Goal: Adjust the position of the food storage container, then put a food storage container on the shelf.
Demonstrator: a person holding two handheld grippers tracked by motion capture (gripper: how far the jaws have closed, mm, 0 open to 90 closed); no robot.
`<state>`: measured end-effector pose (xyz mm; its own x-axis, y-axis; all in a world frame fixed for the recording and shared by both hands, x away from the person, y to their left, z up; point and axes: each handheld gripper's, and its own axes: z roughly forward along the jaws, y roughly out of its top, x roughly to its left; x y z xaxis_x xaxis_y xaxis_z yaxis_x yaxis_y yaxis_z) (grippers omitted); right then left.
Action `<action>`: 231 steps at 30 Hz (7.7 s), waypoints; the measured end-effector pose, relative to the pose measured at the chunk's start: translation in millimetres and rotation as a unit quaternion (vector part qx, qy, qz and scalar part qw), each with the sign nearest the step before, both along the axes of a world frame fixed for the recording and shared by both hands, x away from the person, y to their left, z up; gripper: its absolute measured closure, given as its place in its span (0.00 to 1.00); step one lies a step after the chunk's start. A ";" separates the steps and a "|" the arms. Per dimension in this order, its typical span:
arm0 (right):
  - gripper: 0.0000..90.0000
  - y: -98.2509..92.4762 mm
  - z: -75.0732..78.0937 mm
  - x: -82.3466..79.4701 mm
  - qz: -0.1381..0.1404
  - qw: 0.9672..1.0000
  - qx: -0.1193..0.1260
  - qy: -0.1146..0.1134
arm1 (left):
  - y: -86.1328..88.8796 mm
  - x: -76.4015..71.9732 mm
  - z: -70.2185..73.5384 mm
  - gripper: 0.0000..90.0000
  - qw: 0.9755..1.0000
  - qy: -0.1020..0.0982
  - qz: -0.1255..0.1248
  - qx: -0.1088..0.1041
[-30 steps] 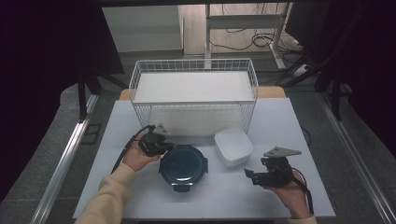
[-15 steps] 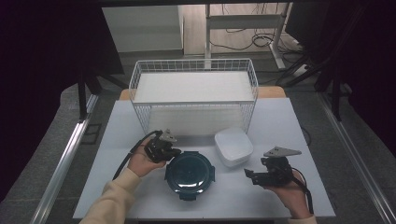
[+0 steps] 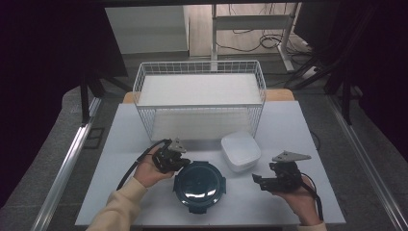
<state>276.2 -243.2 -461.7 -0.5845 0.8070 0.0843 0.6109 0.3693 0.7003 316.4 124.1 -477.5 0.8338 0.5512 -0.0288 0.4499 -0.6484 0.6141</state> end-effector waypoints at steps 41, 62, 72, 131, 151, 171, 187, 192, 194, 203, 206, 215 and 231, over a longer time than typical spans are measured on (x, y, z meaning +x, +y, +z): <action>0.23 -4.0 16.6 -6.1 0.000 0.999 0.024 -0.027 | 83.2 -60.1 27.1 0.31 0.966 -0.014 0.196 -0.166; 0.25 -5.4 23.0 -9.4 0.003 0.997 0.063 -0.034 | 83.7 -63.5 28.5 0.23 0.965 0.007 0.201 -0.170; 0.25 2.3 18.6 -9.8 0.006 0.997 0.080 -0.015 | 82.4 -65.0 27.9 0.24 0.960 0.003 0.213 -0.183; 0.12 93.3 -31.9 -13.5 0.006 0.967 0.184 0.177 | 56.5 -60.5 -19.0 0.14 0.930 0.192 0.200 -0.240; 0.14 106.4 -46.6 -18.8 -0.005 0.954 0.207 0.215 | 47.7 -64.0 -42.4 0.24 0.903 0.271 0.178 -0.282; 0.33 90.7 -48.9 -22.9 -0.034 0.934 0.254 0.247 | 47.4 -67.9 -42.5 0.40 0.890 0.286 0.195 -0.296; 0.40 88.5 -42.2 -25.9 -0.036 0.937 0.264 0.228 | 50.9 -73.1 -31.2 0.50 0.889 0.266 0.203 -0.311; 0.41 88.5 -37.0 -27.2 -0.035 0.943 0.257 0.209 | 47.3 -74.9 -28.4 0.50 0.898 0.256 0.193 -0.301; 0.41 87.7 -34.9 -27.2 -0.035 0.945 0.255 0.202 | 46.0 -75.4 -28.4 0.50 0.897 0.258 0.193 -0.304; 0.41 87.3 -22.6 -29.9 -0.021 0.953 0.247 0.176 | 45.9 -77.2 -19.0 0.50 0.901 0.244 0.185 -0.309; 0.41 86.7 -19.1 -29.9 -0.017 0.954 0.245 0.170 | 45.5 -77.3 -15.0 0.51 0.903 0.238 0.180 -0.309; 0.41 87.0 -12.4 -27.8 -0.006 0.956 0.244 0.161 | 45.1 -76.3 -4.3 0.50 0.910 0.219 0.177 -0.305; 0.40 89.0 4.2 -25.6 0.005 0.961 0.241 0.138 | 45.5 -75.6 13.7 0.50 0.919 0.189 0.169 -0.301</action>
<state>250.6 -154.2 -457.4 -0.4929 0.6299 0.6002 0.7965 0.0490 0.6027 240.8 169.5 -463.8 0.4852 0.5667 -0.6659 0.8186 -0.0269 0.5737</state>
